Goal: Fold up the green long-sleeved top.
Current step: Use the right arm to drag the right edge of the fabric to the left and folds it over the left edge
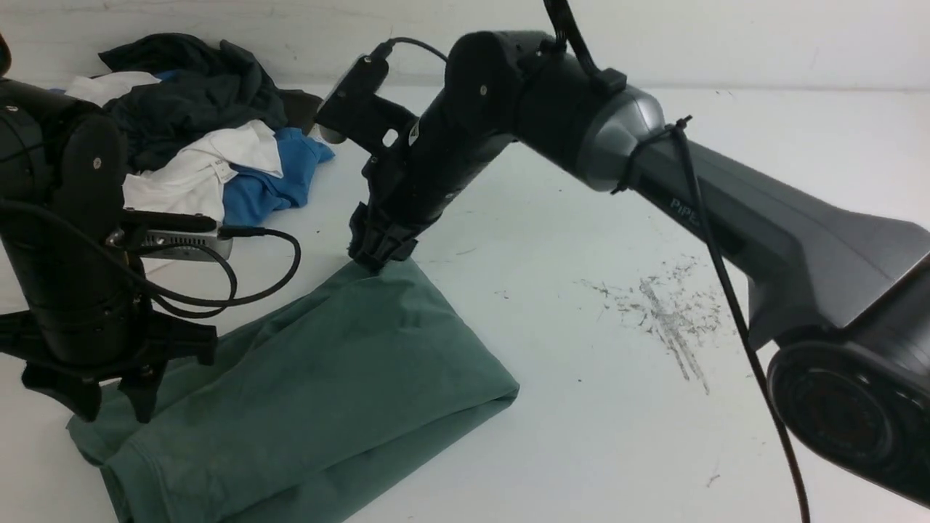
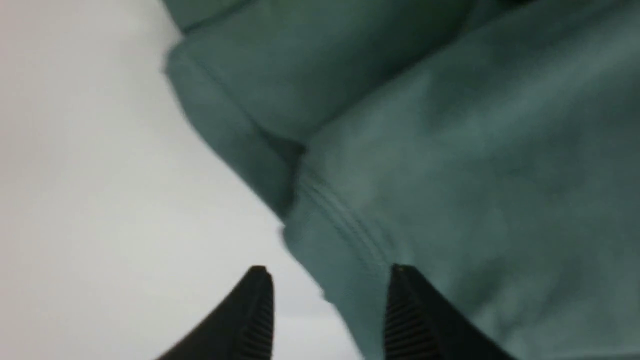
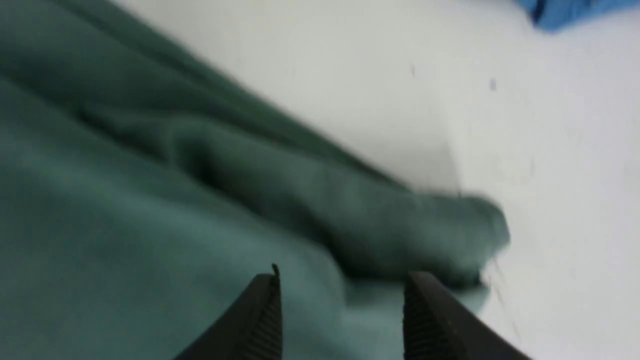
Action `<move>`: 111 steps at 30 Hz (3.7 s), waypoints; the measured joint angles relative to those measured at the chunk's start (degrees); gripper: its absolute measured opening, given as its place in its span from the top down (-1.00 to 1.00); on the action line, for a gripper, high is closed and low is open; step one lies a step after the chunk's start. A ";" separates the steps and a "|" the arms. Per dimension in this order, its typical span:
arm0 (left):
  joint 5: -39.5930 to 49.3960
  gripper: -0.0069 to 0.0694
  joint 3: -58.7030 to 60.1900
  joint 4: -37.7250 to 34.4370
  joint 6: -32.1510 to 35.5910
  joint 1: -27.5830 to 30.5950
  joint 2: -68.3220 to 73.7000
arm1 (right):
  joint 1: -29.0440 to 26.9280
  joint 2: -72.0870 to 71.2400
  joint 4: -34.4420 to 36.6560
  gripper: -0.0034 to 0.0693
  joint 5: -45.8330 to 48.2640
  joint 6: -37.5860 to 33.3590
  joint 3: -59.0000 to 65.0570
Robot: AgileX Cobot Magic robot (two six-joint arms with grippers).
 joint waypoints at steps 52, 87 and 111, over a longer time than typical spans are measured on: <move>-2.40 0.83 9.12 0.09 -0.14 -3.08 -37.79 | -0.70 4.59 -5.31 0.95 2.23 26.66 9.21; 2.77 0.83 9.12 -0.28 0.96 -3.08 -47.04 | -13.63 -17.95 -9.56 0.95 1.25 36.68 47.87; 2.98 0.83 9.12 -4.29 4.54 -3.08 -41.04 | -14.21 -45.67 -6.82 0.95 2.45 34.94 54.31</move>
